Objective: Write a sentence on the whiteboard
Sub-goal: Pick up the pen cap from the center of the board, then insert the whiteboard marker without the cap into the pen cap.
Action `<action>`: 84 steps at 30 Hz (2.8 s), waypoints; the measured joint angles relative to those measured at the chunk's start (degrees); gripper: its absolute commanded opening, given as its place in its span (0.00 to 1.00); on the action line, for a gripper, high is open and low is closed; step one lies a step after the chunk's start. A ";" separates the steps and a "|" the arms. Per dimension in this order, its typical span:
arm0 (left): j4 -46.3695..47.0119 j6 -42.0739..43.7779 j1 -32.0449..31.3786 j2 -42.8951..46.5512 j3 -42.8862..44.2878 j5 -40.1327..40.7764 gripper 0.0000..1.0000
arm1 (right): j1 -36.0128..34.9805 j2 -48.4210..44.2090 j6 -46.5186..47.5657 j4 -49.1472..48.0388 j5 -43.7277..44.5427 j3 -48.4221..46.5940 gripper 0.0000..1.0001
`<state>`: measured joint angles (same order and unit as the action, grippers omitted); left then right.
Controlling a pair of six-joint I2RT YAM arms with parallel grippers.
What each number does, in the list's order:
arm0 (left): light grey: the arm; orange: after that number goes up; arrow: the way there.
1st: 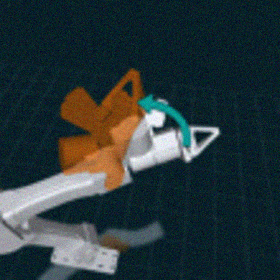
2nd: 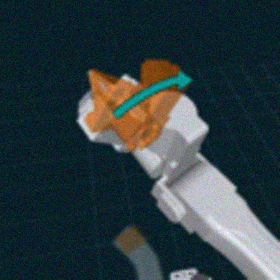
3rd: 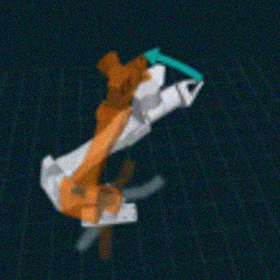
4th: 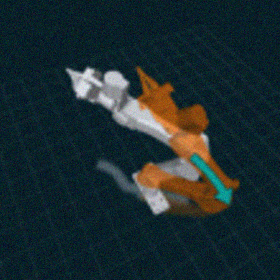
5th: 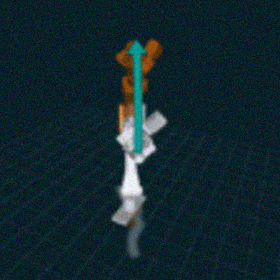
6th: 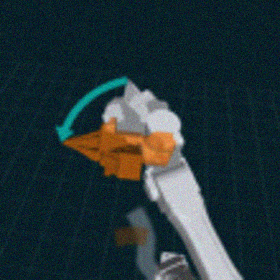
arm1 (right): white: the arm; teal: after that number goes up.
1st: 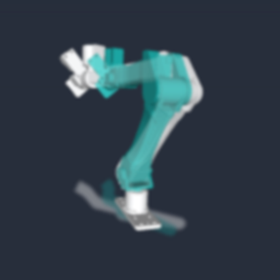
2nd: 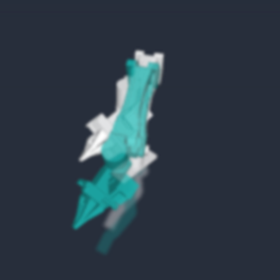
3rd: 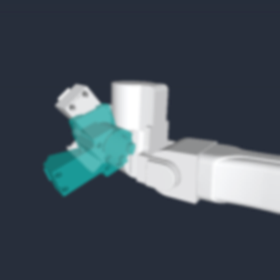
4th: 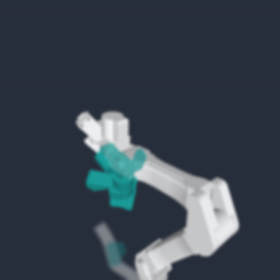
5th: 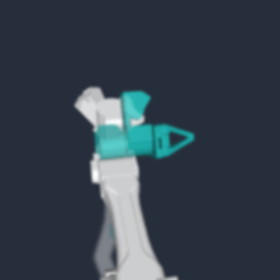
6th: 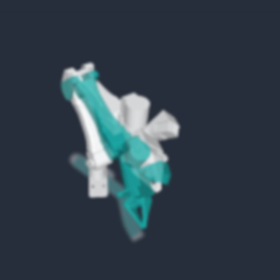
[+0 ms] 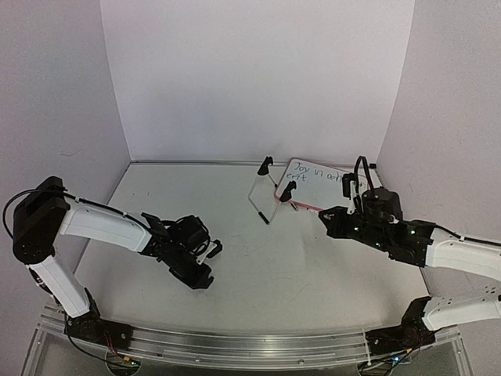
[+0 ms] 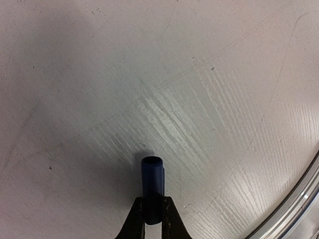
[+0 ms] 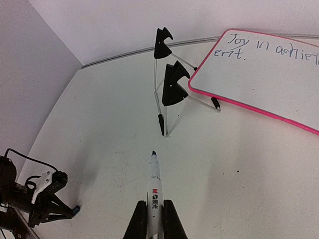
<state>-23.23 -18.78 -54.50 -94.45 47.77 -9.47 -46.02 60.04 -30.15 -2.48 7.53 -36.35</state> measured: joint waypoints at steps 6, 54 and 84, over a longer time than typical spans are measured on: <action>-6.62 2.10 -0.04 0.08 3.82 1.08 0.00 | 10.41 1.58 1.80 3.36 -10.99 -2.60 0.00; -21.74 29.90 0.81 8.94 25.76 -16.38 0.00 | 4.57 30.15 -0.13 -0.27 -68.70 -23.25 0.00; -20.32 29.23 0.81 10.47 24.46 -14.52 0.00 | 4.30 30.16 -0.35 -0.50 -70.03 -23.22 0.00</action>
<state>-43.55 10.45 -53.69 -83.99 72.23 -23.98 -41.72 90.20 -30.50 -2.98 -62.50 -59.57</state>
